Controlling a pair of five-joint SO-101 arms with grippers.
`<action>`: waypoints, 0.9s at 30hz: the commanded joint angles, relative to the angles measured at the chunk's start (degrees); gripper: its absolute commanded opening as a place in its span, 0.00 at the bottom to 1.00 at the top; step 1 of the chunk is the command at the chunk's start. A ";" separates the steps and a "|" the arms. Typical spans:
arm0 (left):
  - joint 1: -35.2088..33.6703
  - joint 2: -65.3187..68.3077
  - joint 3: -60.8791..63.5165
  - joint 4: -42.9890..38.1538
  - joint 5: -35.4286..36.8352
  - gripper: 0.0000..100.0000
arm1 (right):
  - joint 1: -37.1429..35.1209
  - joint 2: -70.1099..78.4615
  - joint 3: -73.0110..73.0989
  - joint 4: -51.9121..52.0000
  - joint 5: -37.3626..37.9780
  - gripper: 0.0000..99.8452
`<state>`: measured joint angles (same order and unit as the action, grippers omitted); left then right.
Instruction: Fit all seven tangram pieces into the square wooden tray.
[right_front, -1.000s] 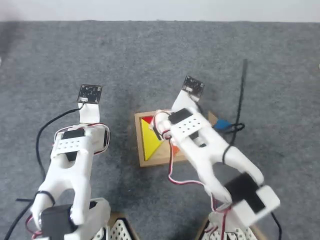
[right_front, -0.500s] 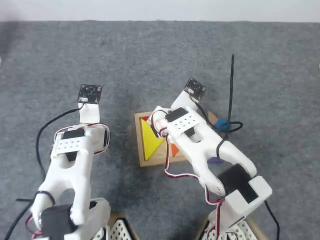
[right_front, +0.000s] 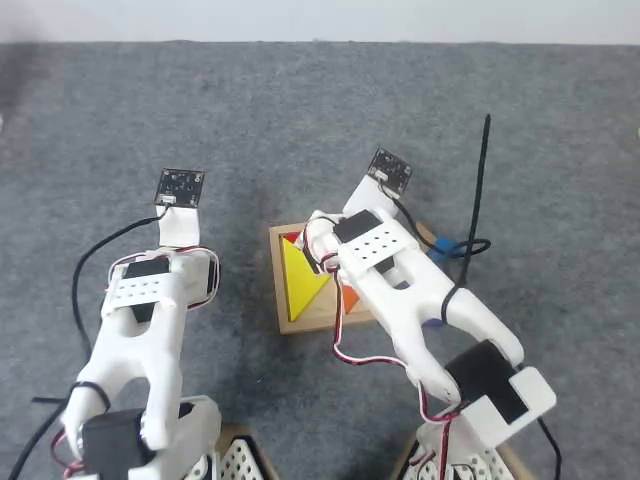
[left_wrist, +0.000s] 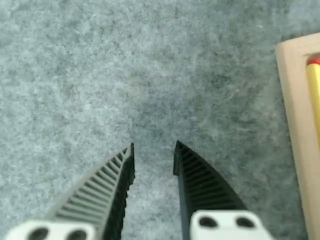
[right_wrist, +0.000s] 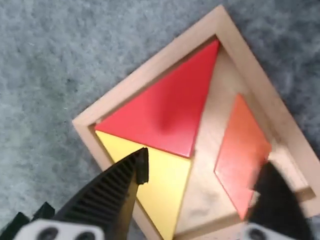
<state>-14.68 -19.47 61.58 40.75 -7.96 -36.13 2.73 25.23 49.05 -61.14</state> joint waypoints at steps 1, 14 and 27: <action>0.00 -0.35 -0.13 -1.14 -0.26 0.12 | 0.57 -2.24 -1.32 0.92 0.53 0.19; 0.09 -0.35 -0.13 -1.14 -0.26 0.12 | 5.85 -7.16 -4.13 13.67 5.01 0.19; 0.00 -0.35 -0.13 -1.14 -0.26 0.12 | 5.85 5.14 -4.75 13.58 8.18 0.19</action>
<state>-14.68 -19.47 61.58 40.75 -7.96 -31.12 4.13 24.26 63.21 -53.67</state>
